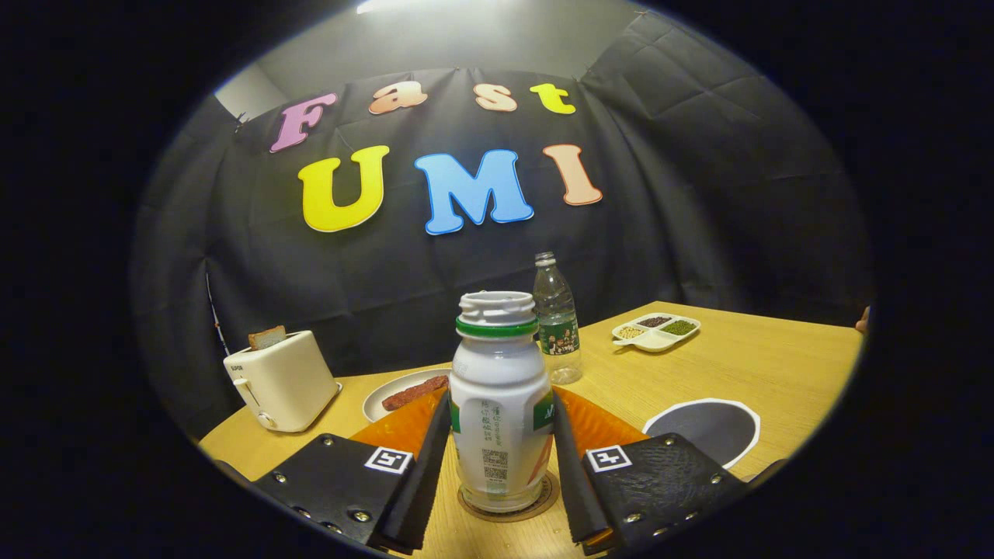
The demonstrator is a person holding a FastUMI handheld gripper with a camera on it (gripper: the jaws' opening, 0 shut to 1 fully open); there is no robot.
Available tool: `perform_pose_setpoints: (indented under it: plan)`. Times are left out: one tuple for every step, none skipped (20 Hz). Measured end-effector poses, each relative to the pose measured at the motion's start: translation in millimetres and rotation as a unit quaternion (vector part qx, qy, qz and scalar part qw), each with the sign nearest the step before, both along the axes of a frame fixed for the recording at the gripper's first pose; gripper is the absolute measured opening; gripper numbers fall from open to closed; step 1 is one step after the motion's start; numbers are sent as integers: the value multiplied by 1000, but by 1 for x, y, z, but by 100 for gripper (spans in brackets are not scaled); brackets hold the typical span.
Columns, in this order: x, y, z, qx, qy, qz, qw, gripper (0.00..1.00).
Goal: Take the bottle from table, then pour the juice into the cup, finally place the bottle on the coaster
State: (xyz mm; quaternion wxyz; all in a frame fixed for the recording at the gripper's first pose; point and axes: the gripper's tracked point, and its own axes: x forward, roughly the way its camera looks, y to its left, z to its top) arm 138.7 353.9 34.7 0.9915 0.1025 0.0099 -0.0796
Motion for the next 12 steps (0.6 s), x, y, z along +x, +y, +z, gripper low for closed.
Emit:
perform_pose_setpoints:
  plan:
    - [2,2,0,-6,-1,3,1000,67]
    - [3,2,0,-15,-5,2,1000,67]
    - [4,3,0,-23,-4,4,1000,67]
    - [5,4,0,-31,-5,6,999,67]
    - [5,6,1,-38,-6,9,999,67]
    - [5,8,-1,-47,-7,12,999,67]
    - [5,11,-1,-57,-9,16,998,67]
    - [5,13,-2,-66,-11,18,998,67]
    - [4,13,-1,-72,-15,19,997,69]
    - [6,14,-2,-78,-17,20,997,70]
    - [6,14,-2,-81,-17,20,996,70]
    - [7,14,-3,-84,-18,21,996,71]
